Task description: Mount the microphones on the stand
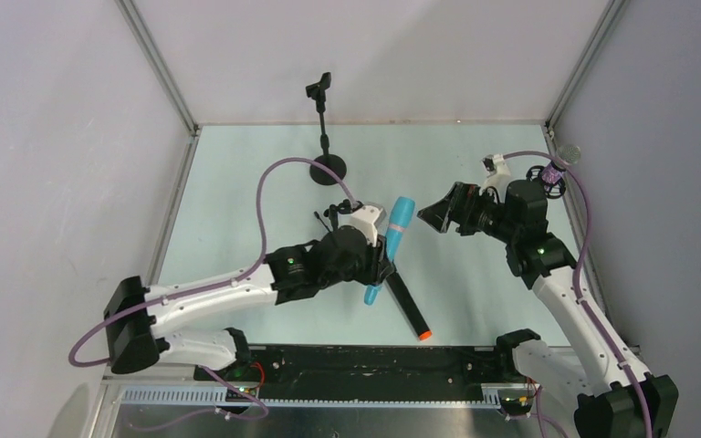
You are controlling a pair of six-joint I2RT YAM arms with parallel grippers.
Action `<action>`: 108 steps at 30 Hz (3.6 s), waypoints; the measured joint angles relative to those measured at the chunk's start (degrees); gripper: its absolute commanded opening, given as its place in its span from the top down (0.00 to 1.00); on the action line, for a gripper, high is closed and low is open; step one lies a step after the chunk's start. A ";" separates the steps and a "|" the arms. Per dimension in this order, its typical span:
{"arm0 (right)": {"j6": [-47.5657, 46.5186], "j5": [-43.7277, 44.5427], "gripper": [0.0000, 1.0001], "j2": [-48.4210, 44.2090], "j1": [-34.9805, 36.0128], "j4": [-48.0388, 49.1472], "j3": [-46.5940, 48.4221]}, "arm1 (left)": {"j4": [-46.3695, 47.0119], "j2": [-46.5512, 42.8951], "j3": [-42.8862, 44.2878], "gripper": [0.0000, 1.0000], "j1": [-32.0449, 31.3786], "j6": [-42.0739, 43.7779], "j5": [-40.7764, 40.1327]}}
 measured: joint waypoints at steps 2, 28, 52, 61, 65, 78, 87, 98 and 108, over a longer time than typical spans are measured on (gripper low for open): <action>1.18 -1.29 0.01 -0.81 -0.02 1.36 -1.31 | 2.80 -2.38 -1.77 1.00 2.10 -0.02 3.04; 10.58 -12.11 0.01 -5.44 8.11 26.32 -9.60 | 33.11 -22.36 -15.85 1.00 15.58 -5.25 33.38; 23.69 -17.75 0.17 1.97 16.76 59.54 -12.13 | 39.67 -18.64 -15.87 1.00 15.80 -7.19 40.70; 25.14 -18.40 0.34 6.71 17.77 60.00 -10.43 | 39.74 -16.35 -15.87 1.00 15.85 -7.30 42.40; 25.79 -18.88 0.52 6.84 17.77 60.39 -9.64 | 39.85 -15.96 -16.52 1.00 15.87 -7.63 42.62; 26.21 -18.53 1.00 6.88 17.49 59.01 -9.44 | 41.90 -14.97 -16.92 0.85 16.06 -8.63 43.30; 20.61 -13.31 1.00 3.19 17.38 49.11 -9.44 | 43.36 -14.62 -18.36 0.37 17.84 -10.10 41.77; 11.52 -8.22 1.00 -2.25 16.46 38.56 -9.42 | 43.52 -15.17 -20.63 0.00 22.16 -14.40 32.00; 11.17 -8.00 1.00 -2.84 15.06 35.85 -9.42 | 43.32 -15.17 -20.63 0.05 23.19 -13.46 31.15</action>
